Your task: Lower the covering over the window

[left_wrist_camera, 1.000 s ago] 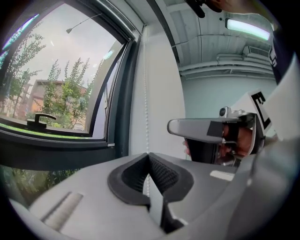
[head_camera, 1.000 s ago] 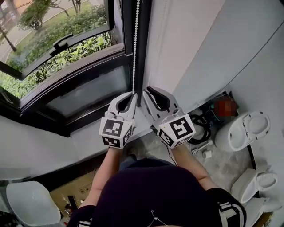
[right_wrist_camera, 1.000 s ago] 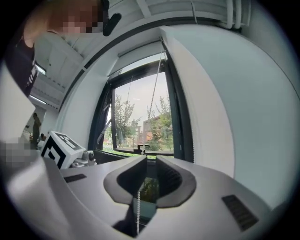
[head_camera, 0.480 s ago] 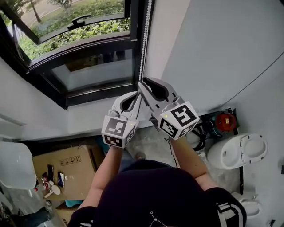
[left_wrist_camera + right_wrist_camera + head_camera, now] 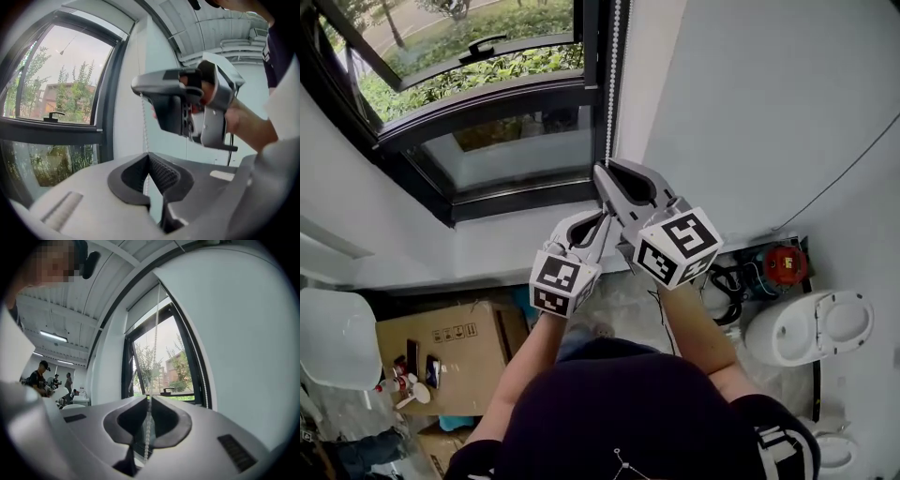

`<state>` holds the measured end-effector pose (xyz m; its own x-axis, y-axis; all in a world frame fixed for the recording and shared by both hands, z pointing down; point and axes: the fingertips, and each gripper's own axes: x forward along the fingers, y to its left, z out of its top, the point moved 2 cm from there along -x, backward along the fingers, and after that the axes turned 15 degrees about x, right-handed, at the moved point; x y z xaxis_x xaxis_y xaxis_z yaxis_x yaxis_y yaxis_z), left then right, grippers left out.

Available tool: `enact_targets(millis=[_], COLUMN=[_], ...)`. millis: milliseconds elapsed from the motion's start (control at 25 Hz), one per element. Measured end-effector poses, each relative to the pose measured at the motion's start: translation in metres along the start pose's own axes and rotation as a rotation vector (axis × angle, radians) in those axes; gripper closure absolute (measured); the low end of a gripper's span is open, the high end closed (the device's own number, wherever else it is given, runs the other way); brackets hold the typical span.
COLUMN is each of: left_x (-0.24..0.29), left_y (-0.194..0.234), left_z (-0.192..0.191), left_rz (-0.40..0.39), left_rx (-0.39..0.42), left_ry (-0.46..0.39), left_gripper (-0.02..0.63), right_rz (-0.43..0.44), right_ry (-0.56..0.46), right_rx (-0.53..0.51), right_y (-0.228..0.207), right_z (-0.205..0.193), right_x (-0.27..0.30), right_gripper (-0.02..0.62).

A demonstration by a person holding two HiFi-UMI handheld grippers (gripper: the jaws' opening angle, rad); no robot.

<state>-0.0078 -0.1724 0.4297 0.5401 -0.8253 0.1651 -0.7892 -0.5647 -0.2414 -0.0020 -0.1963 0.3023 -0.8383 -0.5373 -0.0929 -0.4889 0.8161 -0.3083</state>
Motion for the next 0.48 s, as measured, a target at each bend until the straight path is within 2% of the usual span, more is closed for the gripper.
enact_targets(millis=[200, 480], left_x=[-0.003, -0.006], left_y=[-0.019, -0.030], left_z=[-0.053, -0.113], left_rz=[-0.073, -0.165], left_rx=[-0.101, -0.134], left_ry=[0.097, 0.222], left_gripper=[0.595, 0.595], right_rz=[-0.029, -0.069], right_ry=[0.015, 0.009], right_rx=[0.012, 0.005], right_y=[0.001, 0.001], right_z=[-0.008, -0.006], right_x=[0.007, 0.014], right_gripper=[0.561, 0.561])
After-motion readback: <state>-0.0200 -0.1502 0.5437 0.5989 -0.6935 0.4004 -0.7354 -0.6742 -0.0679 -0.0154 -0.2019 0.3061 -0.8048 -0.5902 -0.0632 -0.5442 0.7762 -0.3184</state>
